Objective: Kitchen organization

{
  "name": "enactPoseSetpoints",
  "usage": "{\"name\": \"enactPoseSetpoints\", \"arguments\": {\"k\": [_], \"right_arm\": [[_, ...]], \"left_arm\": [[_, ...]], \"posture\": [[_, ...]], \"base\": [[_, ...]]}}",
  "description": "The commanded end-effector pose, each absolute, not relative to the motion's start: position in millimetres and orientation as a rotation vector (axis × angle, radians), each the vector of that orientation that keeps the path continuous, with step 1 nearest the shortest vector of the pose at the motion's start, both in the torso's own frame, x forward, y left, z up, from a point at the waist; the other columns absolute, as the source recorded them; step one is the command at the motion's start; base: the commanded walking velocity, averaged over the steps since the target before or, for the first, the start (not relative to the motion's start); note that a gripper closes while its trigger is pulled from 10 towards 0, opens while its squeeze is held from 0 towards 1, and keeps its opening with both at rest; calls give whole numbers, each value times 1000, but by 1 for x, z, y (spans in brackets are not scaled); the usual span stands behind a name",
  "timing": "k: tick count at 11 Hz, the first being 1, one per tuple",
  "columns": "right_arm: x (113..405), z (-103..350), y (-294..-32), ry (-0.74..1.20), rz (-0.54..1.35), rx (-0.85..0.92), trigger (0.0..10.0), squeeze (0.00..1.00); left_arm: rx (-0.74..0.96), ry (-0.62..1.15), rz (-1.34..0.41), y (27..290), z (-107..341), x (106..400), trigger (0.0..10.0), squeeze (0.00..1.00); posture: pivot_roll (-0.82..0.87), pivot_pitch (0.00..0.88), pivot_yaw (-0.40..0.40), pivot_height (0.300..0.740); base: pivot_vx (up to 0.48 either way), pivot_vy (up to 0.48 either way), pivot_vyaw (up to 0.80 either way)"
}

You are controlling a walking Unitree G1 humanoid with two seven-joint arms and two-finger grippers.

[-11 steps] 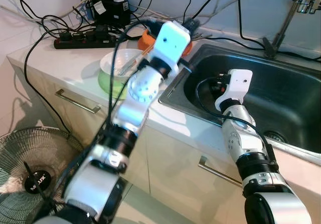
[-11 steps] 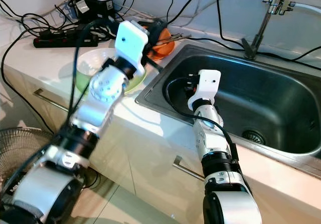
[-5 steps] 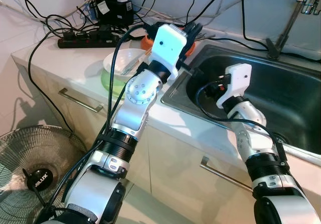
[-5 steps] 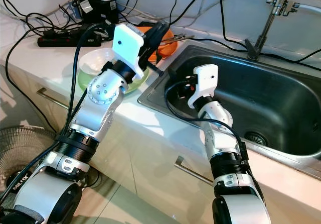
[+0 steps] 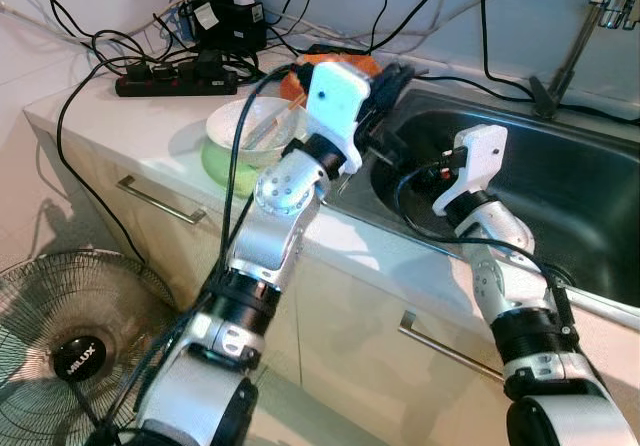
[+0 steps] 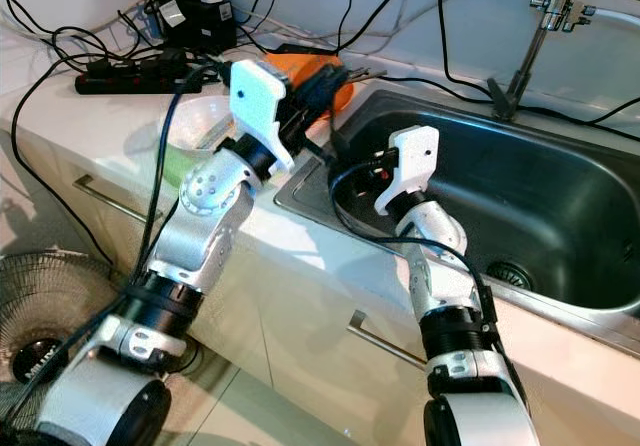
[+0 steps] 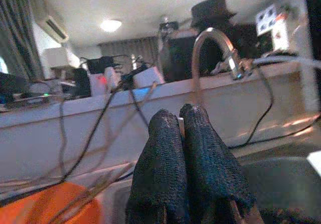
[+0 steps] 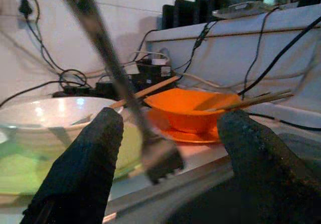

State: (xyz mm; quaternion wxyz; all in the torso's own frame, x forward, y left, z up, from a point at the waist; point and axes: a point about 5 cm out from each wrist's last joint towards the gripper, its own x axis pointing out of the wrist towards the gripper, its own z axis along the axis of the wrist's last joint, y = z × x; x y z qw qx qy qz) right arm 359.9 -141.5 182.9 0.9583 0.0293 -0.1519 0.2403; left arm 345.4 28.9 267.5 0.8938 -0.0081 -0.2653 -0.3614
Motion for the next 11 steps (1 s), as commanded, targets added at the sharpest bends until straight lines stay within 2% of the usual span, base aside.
{"name": "enactPoseSetpoints", "arguments": {"k": [1, 3, 9, 10, 11], "right_arm": [[358, 187, -140, -323, 513, 64, 10000, 0], [355, 187, -136, -325, 563, 68, 10000, 0], [354, 186, -131, -321, 560, 80, 9804, 0], [354, 185, -132, -321, 561, 82, 3686, 0], [354, 185, -132, -321, 560, 83, 0, 0]], "left_arm": [[-63, -563, -763, 34, 273, 343, 10000, 0], [-70, -548, -801, 32, 273, 341, 10000, 0], [-83, -466, -910, 20, 263, 332, 10000, 0], [-83, -464, -912, 20, 263, 332, 10000, 0], [-81, -463, -913, 20, 263, 331, 10000, 0]], "posture": [[159, 22, 7, 740], [157, 21, 6, 740], [159, 21, 9, 740], [159, 21, 8, 740], [158, 22, 9, 740]], "base": [[0, 0, 0], [0, 0, 0], [0, 0, 0], [0, 0, 0], [0, 0, 0]]}}
